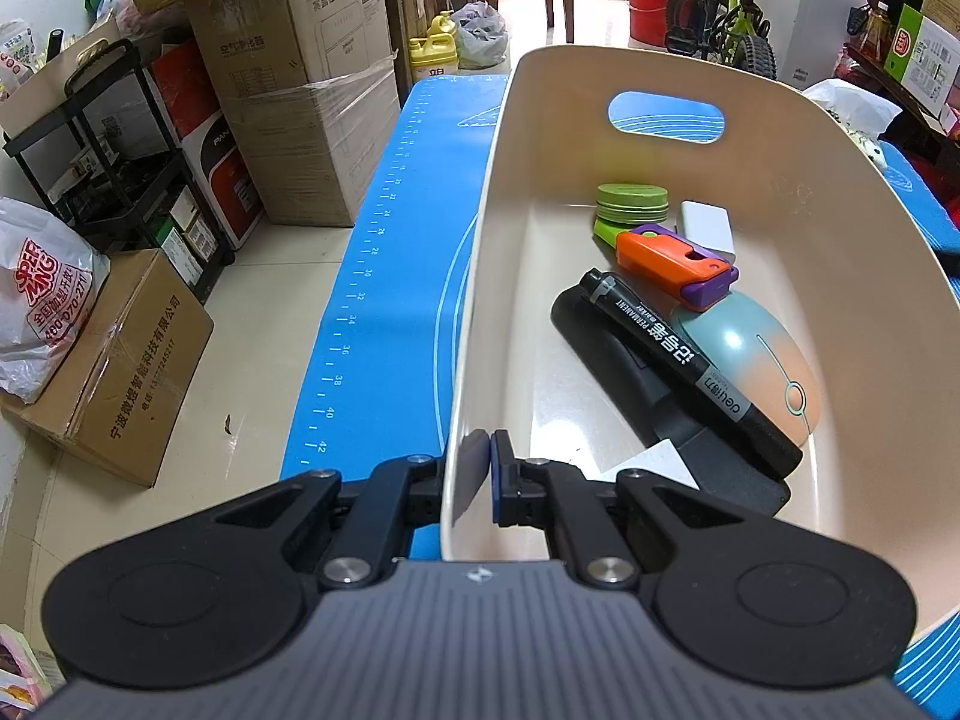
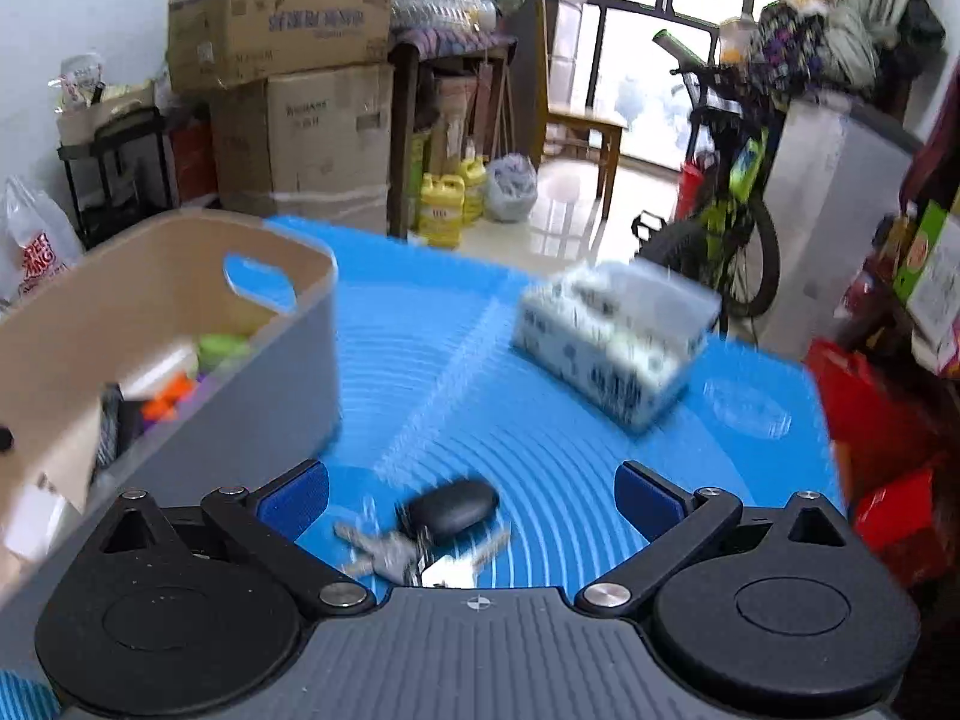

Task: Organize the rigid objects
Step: 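Move the right gripper back to the keys with the black fob, then grasp the black key fob with the right gripper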

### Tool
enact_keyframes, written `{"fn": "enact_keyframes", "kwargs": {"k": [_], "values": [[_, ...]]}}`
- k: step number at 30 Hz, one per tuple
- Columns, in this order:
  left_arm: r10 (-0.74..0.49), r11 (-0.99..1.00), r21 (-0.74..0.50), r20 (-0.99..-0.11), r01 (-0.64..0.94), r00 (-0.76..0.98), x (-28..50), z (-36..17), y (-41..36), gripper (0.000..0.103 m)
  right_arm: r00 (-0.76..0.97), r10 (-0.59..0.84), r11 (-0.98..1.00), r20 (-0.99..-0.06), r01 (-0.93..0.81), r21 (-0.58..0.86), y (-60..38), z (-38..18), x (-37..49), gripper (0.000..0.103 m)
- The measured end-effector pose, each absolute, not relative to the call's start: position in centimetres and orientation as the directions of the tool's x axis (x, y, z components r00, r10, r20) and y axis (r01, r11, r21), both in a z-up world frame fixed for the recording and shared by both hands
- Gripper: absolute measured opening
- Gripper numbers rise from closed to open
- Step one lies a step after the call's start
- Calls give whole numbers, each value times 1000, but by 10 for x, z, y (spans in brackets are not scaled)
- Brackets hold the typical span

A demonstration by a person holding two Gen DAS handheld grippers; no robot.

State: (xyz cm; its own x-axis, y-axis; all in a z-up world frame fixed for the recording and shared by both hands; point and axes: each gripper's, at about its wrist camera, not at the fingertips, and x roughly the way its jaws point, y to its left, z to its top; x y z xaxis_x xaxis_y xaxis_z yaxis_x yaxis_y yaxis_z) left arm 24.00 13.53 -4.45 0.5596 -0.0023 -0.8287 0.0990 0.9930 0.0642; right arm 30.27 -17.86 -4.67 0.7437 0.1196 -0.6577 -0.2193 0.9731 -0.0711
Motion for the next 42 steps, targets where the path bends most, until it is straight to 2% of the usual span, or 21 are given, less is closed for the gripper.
{"fn": "enact_keyframes", "kwargs": {"k": [6, 16, 23, 28, 29, 32, 35, 37, 42], "values": [[0, 993, 66, -826, 96, 563, 239, -44, 134, 9, 701, 148, 983, -697, -180, 28, -187, -90, 314, 101], [1, 993, 68, -828, 99, 561, 239, -43, 133, 9, 707, 117, 992, -697, -116, 49, -176, -121, 339, 101], [0, 993, 68, -827, 100, 562, 238, -43, 134, 9, 733, 63, 997, -677, -79, 8, -154, -137, 349, 100], [0, 993, 68, -827, 101, 562, 238, -43, 134, 9, 782, 75, 995, -618, -96, -1, -145, -141, 337, 85], [0, 993, 68, -827, 100, 562, 238, -43, 133, 9, 787, 85, 994, -611, -109, -2, -144, -141, 335, 79], [1, 993, 69, -827, 99, 562, 238, -43, 134, 9, 795, 74, 996, -602, -90, 3, -146, -137, 332, 53], [1, 993, 68, -827, 99, 562, 239, -43, 134, 9, 796, 89, 995, -598, -100, 14, -149, -136, 331, 51], [2, 993, 69, -828, 99, 561, 239, -43, 133, 9, 804, 77, 995, -589, -96, 0, -150, -137, 327, 46], [1, 993, 68, -827, 99, 562, 238, -43, 134, 9, 835, 70, 997, -546, -70, 21, -157, -129, 319, 45]]}}
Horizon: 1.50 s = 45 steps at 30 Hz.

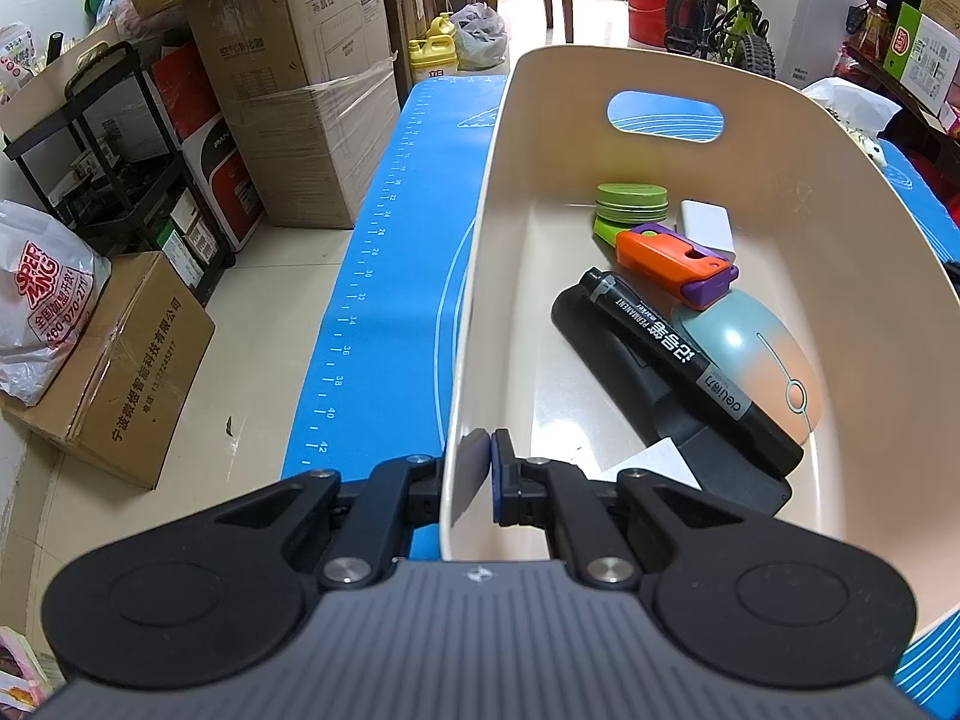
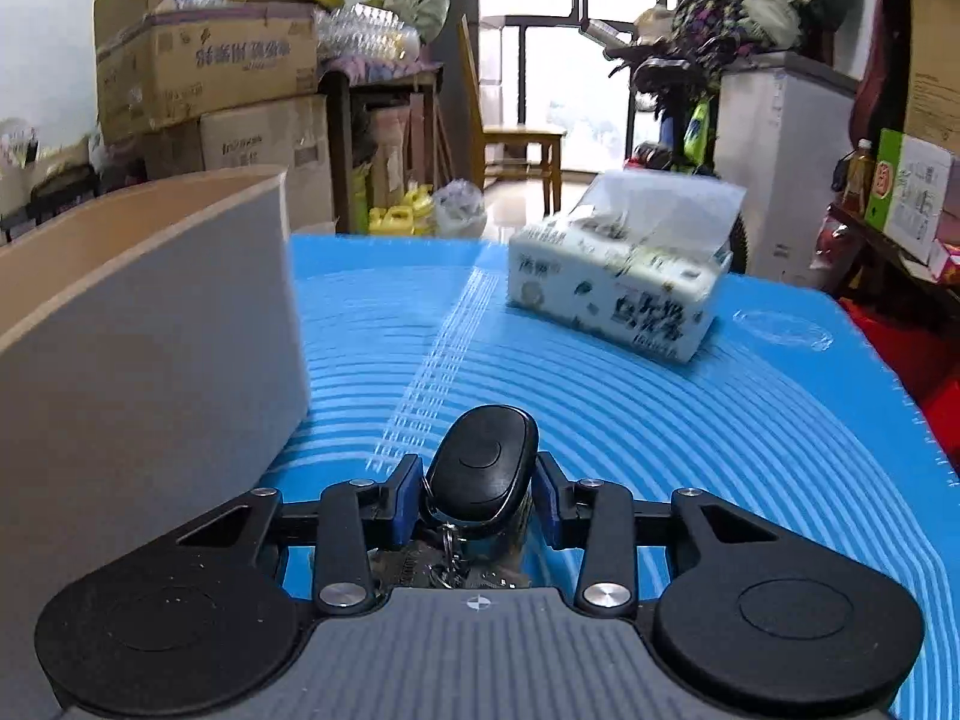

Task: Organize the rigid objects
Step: 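Grasp the black key fob with the right gripper, then lift the keys, carry them into the basket and release them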

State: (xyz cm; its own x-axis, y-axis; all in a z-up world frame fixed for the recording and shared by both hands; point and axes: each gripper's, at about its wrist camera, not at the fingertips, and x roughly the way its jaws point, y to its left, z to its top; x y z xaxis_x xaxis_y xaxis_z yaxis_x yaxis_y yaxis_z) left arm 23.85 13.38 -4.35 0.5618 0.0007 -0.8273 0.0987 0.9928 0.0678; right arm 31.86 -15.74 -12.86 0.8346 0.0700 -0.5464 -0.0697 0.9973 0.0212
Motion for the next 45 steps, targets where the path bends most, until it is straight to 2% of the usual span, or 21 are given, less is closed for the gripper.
{"fn": "enact_keyframes", "kwargs": {"k": [9, 17, 26, 33, 38, 45], "values": [[0, 993, 67, -826, 99, 563, 239, -43, 132, 9, 899, 85, 996, -429, -73, 44, -171, -97, 301, 45], [-1, 993, 67, -826, 99, 563, 239, -43, 133, 9, 927, 87, 996, -364, -77, 43, -176, -69, 286, 44], [-2, 993, 66, -826, 100, 563, 239, -44, 132, 9, 962, 79, 996, -262, -85, -10, -172, -32, 265, 44], [-5, 993, 63, -826, 100, 564, 239, -44, 130, 8, 972, 145, 988, -186, -153, -26, -157, 12, 252, 44], [-5, 993, 63, -825, 101, 565, 239, -44, 131, 8, 956, 234, 970, -175, -241, -22, -132, 38, 248, 44], [-8, 993, 61, -826, 103, 564, 239, -45, 130, 8, 910, 335, 932, -245, -358, -56, -74, 40, 258, 44]]}}
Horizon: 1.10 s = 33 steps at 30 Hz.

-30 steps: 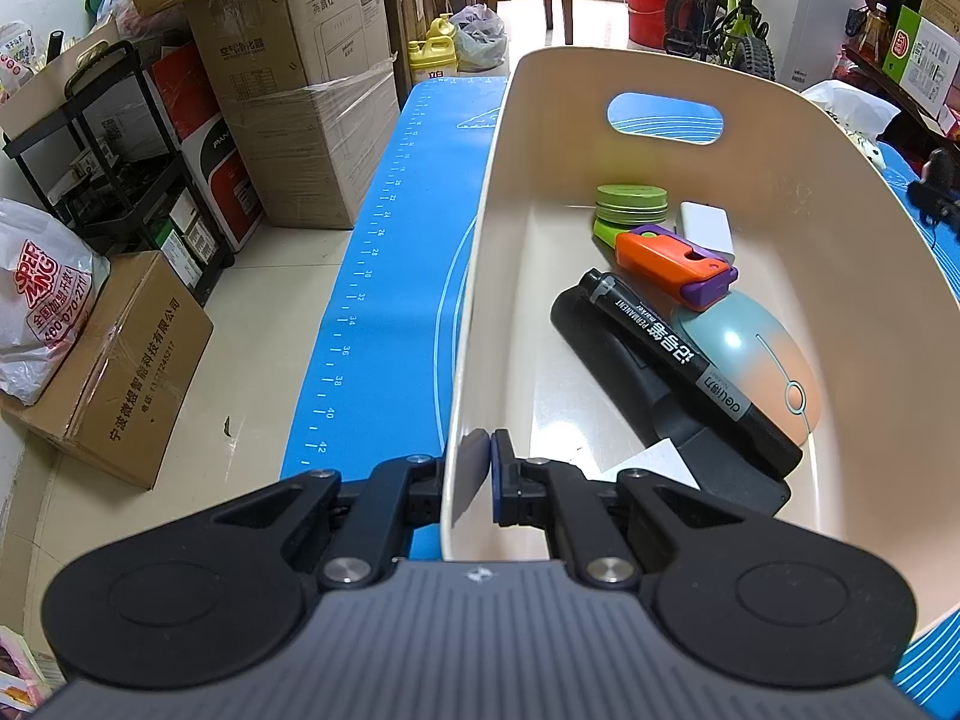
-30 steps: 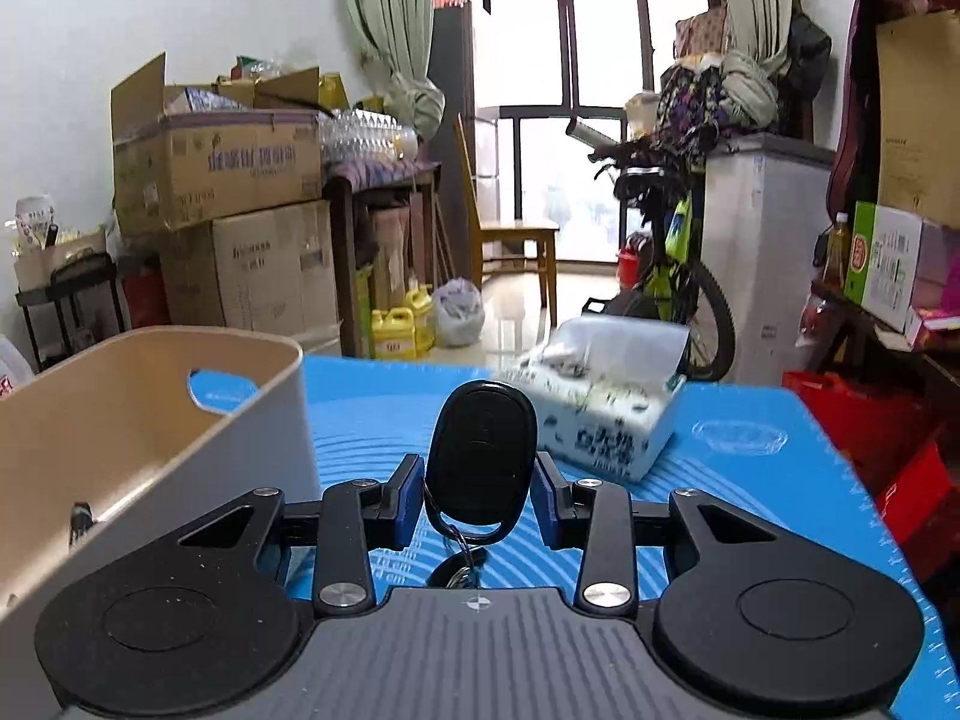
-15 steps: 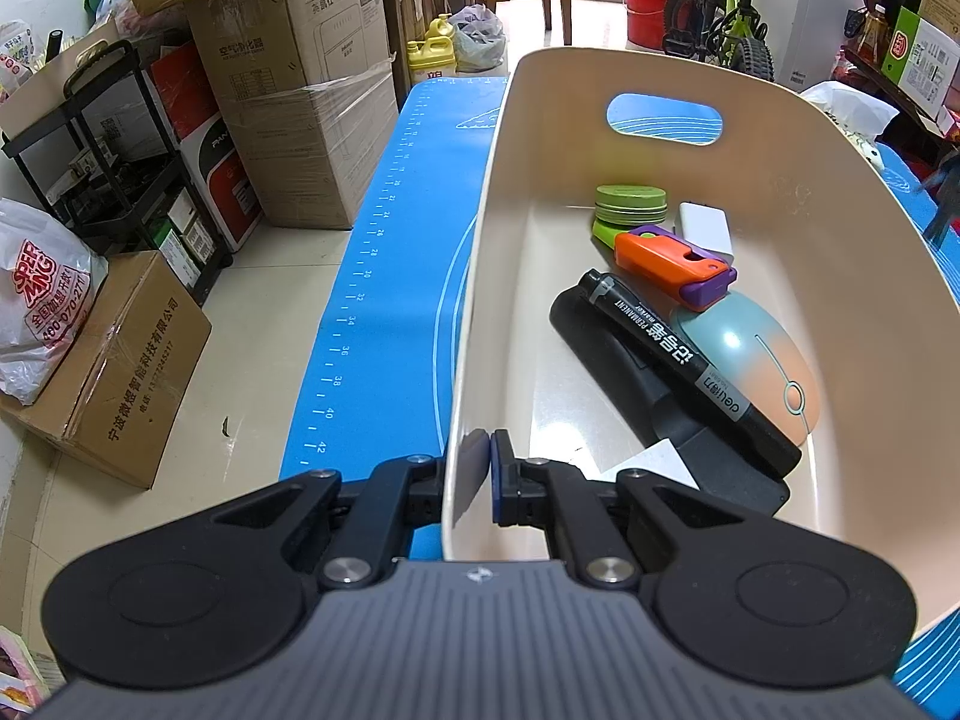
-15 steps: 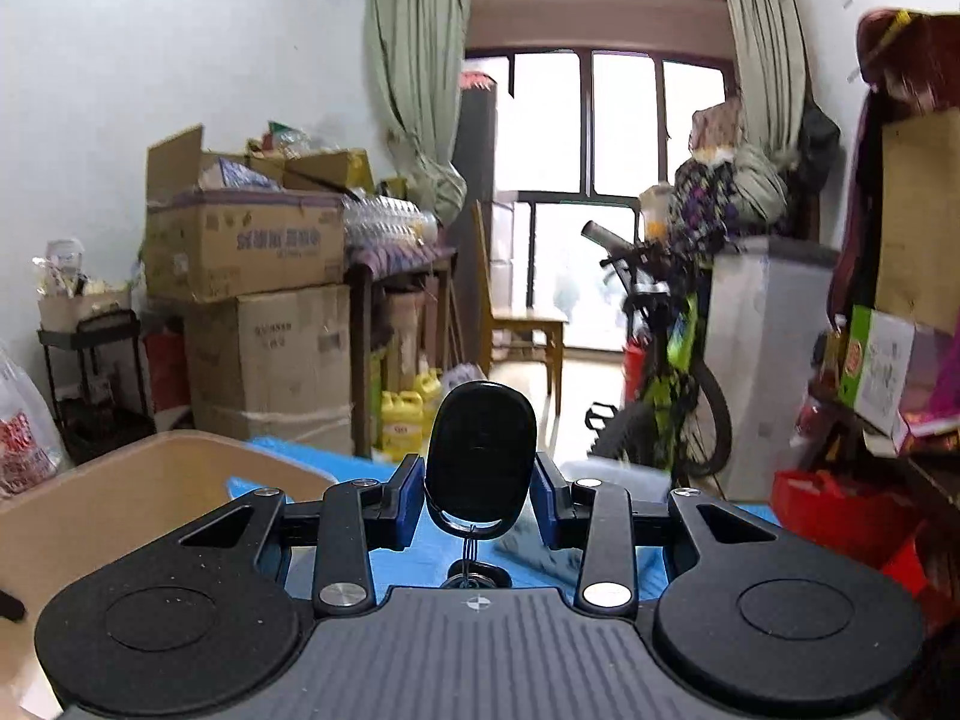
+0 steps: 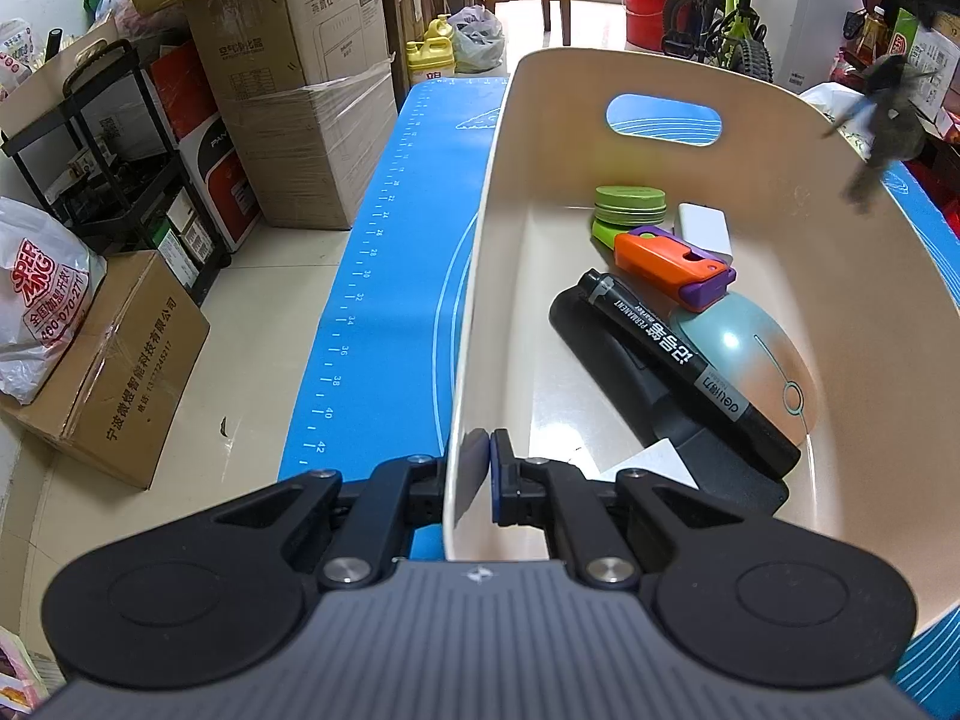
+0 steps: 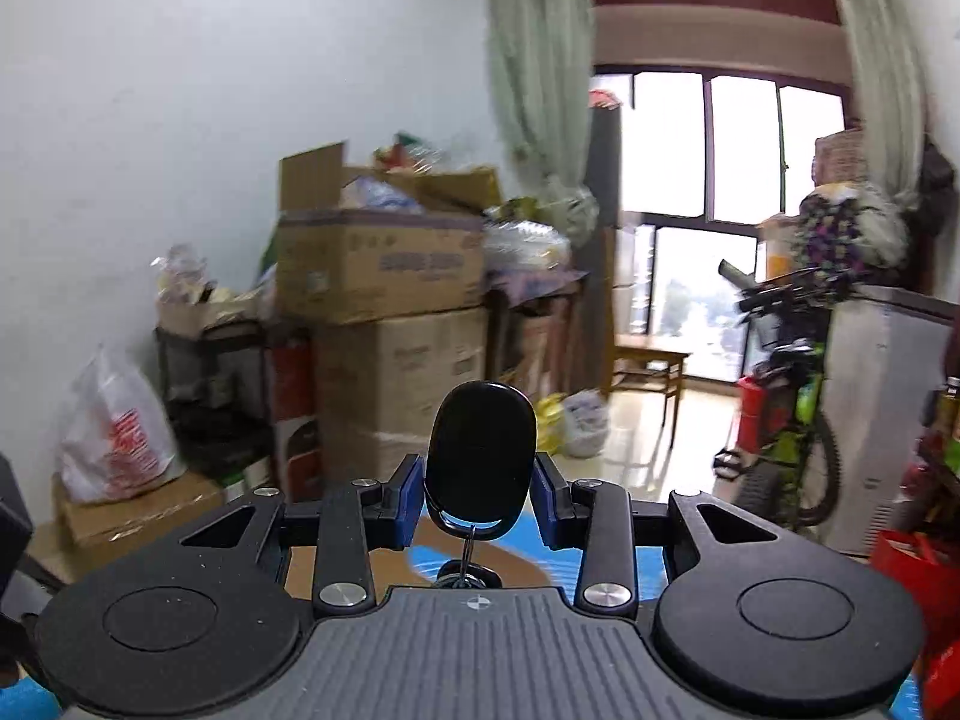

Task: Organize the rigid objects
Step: 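Lift the keys, carry them into the basket and release them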

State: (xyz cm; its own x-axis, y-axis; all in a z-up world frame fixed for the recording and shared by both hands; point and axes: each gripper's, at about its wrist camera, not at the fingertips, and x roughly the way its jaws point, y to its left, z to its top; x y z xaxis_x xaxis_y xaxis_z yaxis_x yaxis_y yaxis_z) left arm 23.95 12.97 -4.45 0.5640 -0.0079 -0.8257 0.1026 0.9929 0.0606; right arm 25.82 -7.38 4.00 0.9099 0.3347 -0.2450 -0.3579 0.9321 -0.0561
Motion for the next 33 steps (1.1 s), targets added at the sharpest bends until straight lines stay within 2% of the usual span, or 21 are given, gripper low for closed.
{"fn": "enact_keyframes", "kwargs": {"k": [10, 21, 25, 29, 32, 33], "values": [[-11, 993, 59, -825, 105, 565, 240, -45, 129, 8, 791, 366, 883, -490, -461, -84, -5, 4, 298, 44], [-20, 993, 50, -824, 108, 566, 239, -44, 131, 8, 678, 209, 843, -705, -490, -221, 35, -32, 329, 44], [-21, 993, 50, -824, 109, 566, 239, -44, 131, 8, 642, 192, 843, -742, -495, -209, 40, -35, 335, 45], [-21, 993, 48, -824, 108, 566, 239, -44, 131, 8, 609, 164, 844, -776, -495, -209, 40, -40, 339, 54], [-21, 993, 48, -824, 107, 566, 239, -44, 132, 8, 625, 154, 839, -765, -492, -233, 40, -38, 336, 78], [-22, 993, 47, -824, 107, 566, 239, -44, 132, 8, 635, 167, 839, -754, -493, -230, 40, -35, 333, 83]]}}
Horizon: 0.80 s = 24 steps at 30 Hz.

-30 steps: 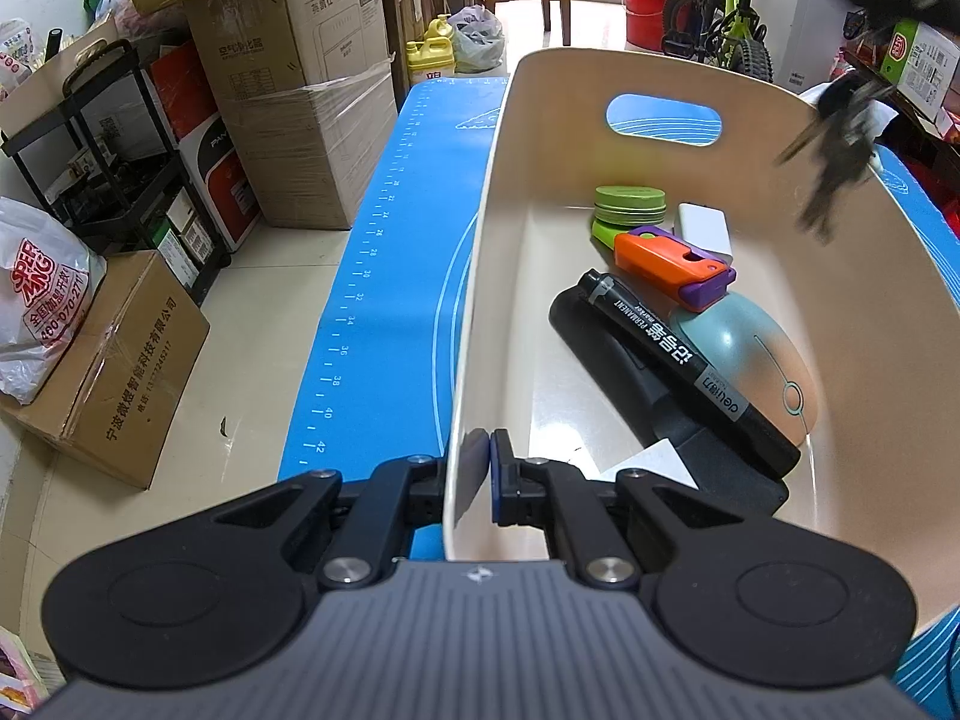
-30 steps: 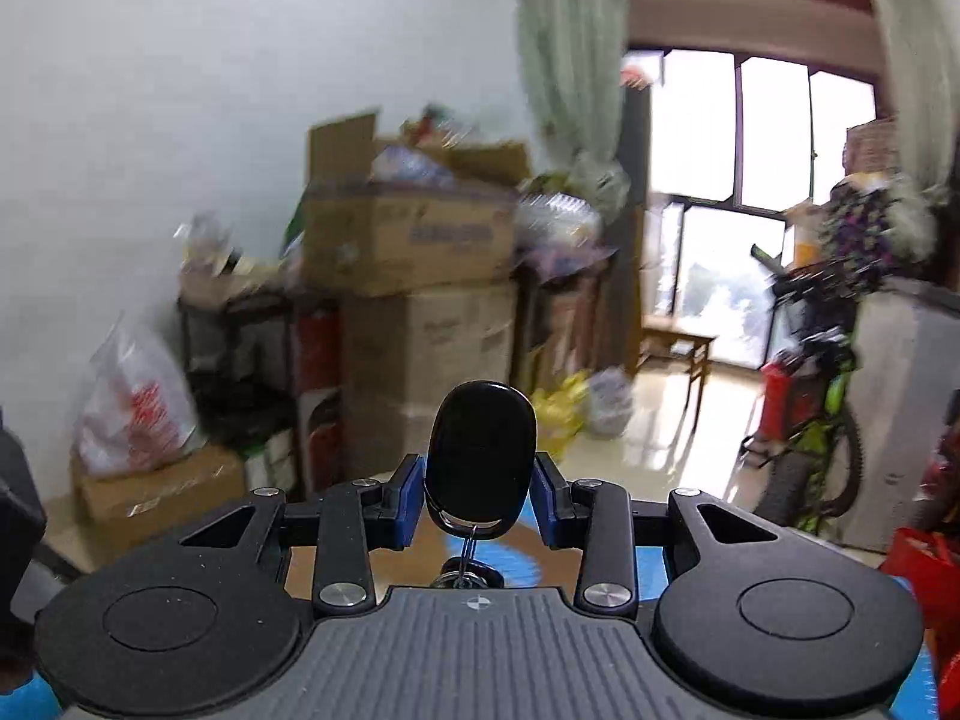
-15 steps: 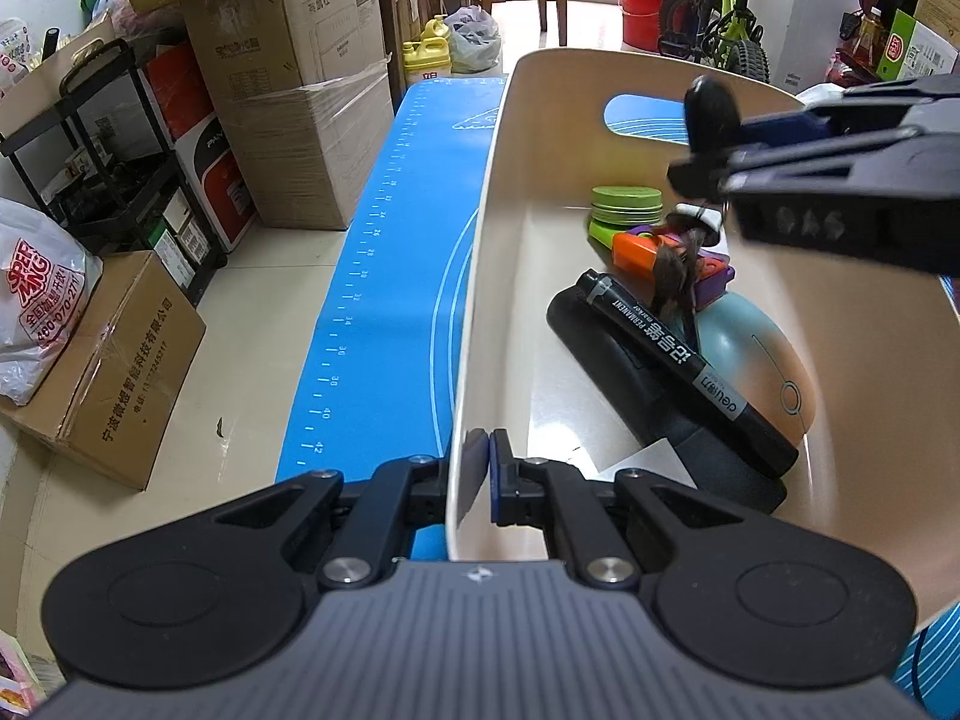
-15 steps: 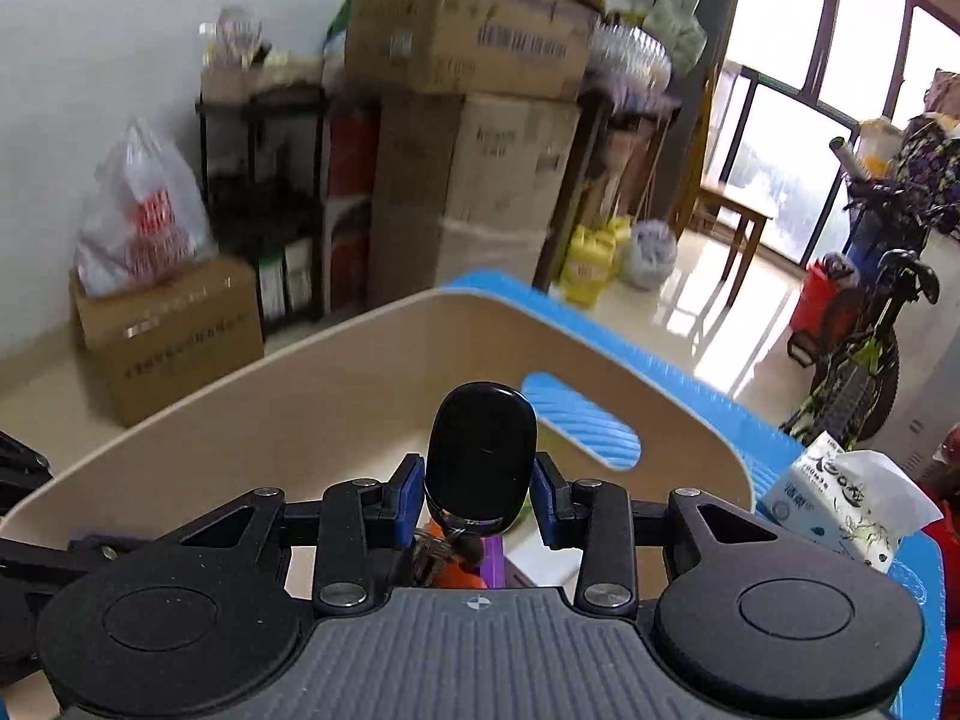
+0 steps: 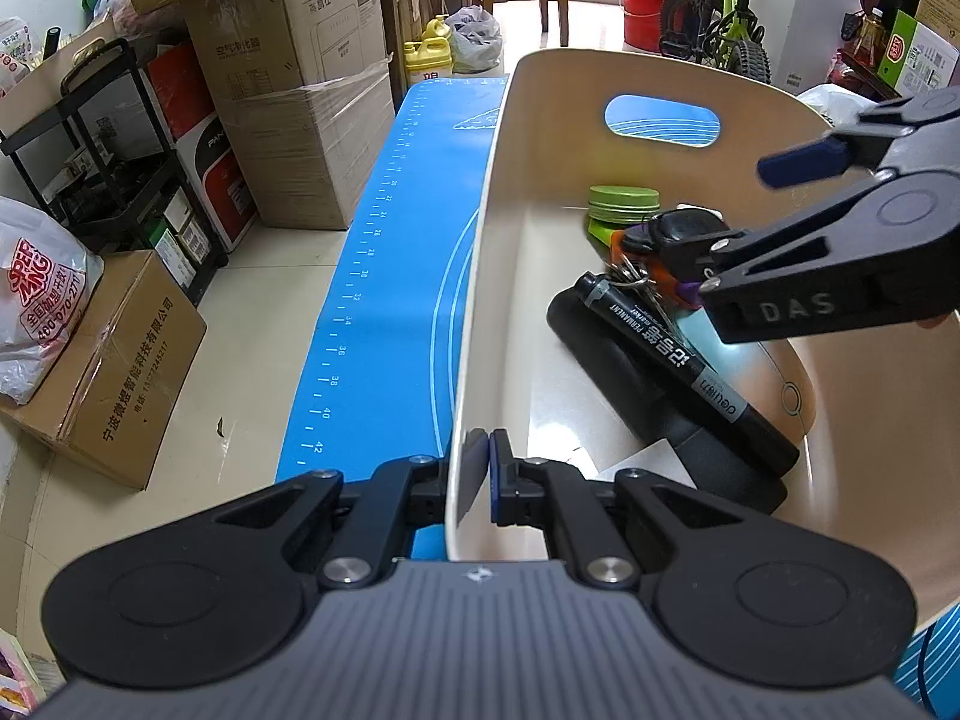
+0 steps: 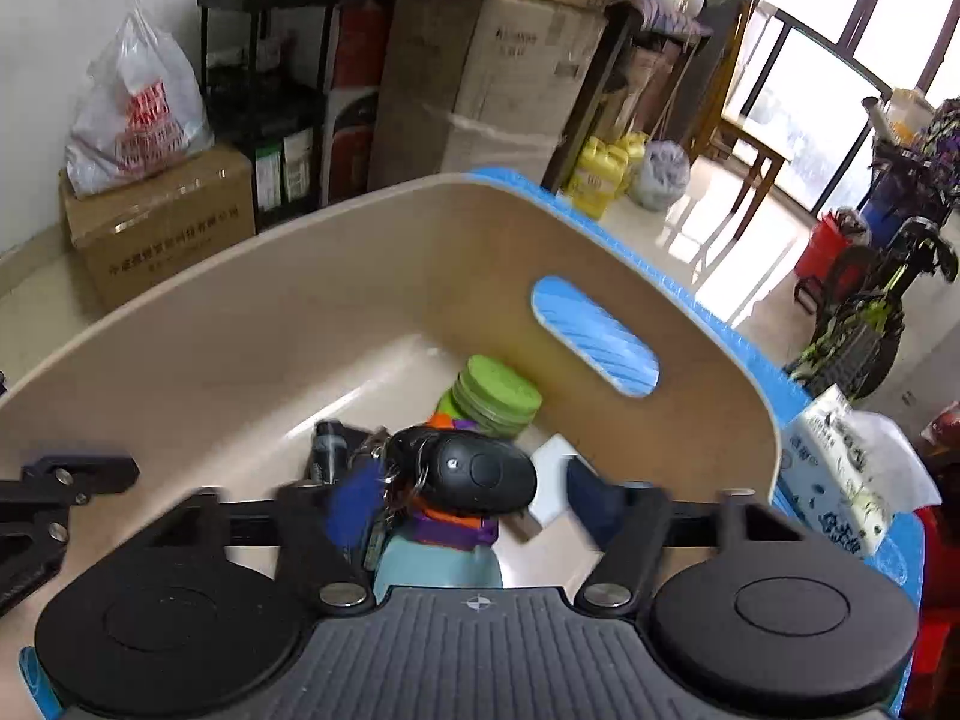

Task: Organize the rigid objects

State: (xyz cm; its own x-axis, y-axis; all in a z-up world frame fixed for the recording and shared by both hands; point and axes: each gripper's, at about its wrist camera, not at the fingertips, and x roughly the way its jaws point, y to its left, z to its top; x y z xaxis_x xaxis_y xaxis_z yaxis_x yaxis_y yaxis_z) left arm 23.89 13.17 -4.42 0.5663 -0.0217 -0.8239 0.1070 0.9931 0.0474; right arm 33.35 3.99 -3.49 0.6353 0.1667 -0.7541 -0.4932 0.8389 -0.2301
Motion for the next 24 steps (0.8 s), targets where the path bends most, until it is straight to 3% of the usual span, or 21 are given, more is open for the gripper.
{"fn": "enact_keyframes", "kwargs": {"k": [18, 21, 23, 24], "values": [[-27, 994, 38, -821, 102, 571, 236, -45, 139, 9, 724, 240, 885, -647, -437, -161, -11, -4, 304, 99], [-30, 995, 31, -815, 95, 578, 235, -44, 142, 23, 739, 246, 889, -627, -430, -158, -22, -2, 291, 101], [-37, 995, 23, -808, 94, 588, 232, -42, 142, 46, 745, 252, 895, -617, -422, -144, -28, 0, 283, 101], [-38, 995, 22, -800, 93, 599, 230, -40, 142, 51, 748, 256, 898, -613, -418, -135, -32, 2, 279, 101]]}}
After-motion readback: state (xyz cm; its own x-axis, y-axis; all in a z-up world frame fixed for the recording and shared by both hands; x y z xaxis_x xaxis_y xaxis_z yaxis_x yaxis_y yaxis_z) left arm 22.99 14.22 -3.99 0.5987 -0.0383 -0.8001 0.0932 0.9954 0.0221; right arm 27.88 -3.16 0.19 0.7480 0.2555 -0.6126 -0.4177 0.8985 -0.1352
